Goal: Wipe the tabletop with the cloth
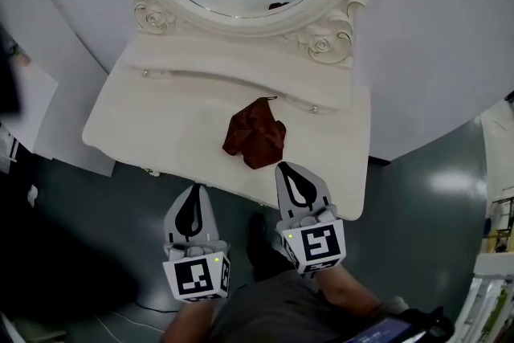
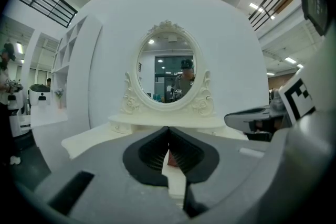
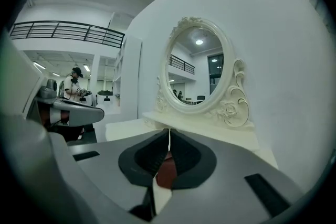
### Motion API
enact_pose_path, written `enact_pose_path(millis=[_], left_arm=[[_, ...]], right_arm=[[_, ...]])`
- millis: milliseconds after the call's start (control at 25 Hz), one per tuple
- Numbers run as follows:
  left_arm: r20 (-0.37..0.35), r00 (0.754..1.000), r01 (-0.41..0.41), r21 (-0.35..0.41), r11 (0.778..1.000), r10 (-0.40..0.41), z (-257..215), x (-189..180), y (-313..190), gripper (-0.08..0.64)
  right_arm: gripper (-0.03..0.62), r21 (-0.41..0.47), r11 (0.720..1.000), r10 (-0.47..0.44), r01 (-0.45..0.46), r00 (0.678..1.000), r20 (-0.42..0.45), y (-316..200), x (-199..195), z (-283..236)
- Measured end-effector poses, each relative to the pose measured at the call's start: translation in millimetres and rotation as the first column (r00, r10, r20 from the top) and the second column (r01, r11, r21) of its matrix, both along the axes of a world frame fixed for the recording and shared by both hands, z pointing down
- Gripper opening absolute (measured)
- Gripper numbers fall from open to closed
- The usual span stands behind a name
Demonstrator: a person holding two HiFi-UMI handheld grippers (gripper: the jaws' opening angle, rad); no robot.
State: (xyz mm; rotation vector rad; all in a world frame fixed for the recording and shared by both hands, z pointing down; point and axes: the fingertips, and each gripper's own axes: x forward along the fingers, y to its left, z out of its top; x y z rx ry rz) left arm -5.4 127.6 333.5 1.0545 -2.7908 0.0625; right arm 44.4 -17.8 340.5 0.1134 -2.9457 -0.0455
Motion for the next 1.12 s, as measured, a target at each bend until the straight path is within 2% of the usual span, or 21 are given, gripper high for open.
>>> enact_pose_path(millis=[240, 560, 800, 1000, 1080, 1120], left_arm=[[0.021, 1.0, -0.013, -0.013, 1.0, 0.013, -11, -48, -31, 0.015], [0.087, 0.996, -0.026, -0.004, 1.0, 0.026, -48, -81, -55, 0.015], [0.082, 0.995, -0.051, -0.005, 0.999, 0.051, -39, -105, -65, 0.015], [0.034, 0.995, -0.088, -0.018, 0.996, 0.089, -21, -132, -79, 0.015], [0.01, 0.992, -0.123, -0.026, 0.992, 0.124, -8, -140, -85, 0.015], [-0.003, 0.99, -0.143, -0.034, 0.989, 0.143, 0, -143, -88, 0.015]], right_arm=[[0.017, 0.019, 1.0, -0.013, 0.013, 1.0, 0.02, -27, -48, -12], [0.017, 0.021, 1.0, -0.005, 0.004, 0.998, 0.07, -50, -80, -40], [0.017, 0.01, 1.0, 0.002, -0.002, 0.999, 0.04, -57, -100, -31], [0.02, -0.01, 1.0, 0.021, -0.021, 1.0, -0.012, -64, -119, -6], [0.048, -0.031, 0.999, 0.028, -0.03, 0.998, -0.057, -64, -125, 11], [0.099, -0.044, 0.999, 0.028, -0.032, 0.996, -0.08, -63, -128, 21]])
